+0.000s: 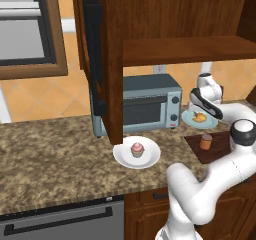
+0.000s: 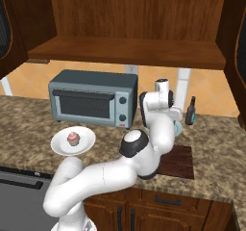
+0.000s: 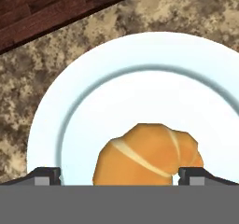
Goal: From the different types of pastries on the counter, select a croissant and place it on the cutting board. Then retrieve a jar of jam from the cabinet and place it alongside the croissant on the cutting board.
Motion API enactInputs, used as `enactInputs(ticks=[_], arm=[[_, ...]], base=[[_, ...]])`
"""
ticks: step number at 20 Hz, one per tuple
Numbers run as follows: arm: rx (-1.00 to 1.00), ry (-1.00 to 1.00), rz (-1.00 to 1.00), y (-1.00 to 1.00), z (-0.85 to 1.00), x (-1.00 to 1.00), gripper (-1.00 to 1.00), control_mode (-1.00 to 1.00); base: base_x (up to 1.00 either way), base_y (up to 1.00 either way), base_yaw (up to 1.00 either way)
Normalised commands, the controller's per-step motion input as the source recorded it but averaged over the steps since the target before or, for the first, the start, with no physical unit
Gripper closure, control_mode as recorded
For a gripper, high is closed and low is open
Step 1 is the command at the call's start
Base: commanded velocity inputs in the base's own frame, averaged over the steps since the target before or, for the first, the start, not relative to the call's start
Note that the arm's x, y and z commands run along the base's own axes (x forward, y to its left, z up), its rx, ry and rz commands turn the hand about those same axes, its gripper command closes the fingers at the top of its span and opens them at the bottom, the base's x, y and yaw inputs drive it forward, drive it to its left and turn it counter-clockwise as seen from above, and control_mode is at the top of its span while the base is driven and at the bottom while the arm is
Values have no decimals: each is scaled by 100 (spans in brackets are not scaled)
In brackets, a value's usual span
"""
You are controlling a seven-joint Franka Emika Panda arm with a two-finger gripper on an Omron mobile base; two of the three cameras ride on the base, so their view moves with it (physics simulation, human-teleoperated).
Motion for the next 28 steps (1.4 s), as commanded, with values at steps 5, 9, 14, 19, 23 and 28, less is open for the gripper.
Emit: enactInputs(ticks=[5,9,14,19,23,28], arm=[[0,9,0,0,-28,3,-100,-100],[0,9,-2,0,-38,8,-100,-100],[0,11,-4,0,-52,16,100,-100],[0,7,-6,0,-24,12,100,-100],[1,0,-2,0,23,0,100,-100],[3,8,0,0,49,-11,100,-100]], base=[[0,0,0],[0,0,0],[0,0,0],[0,0,0],[0,0,0],[0,0,0]])
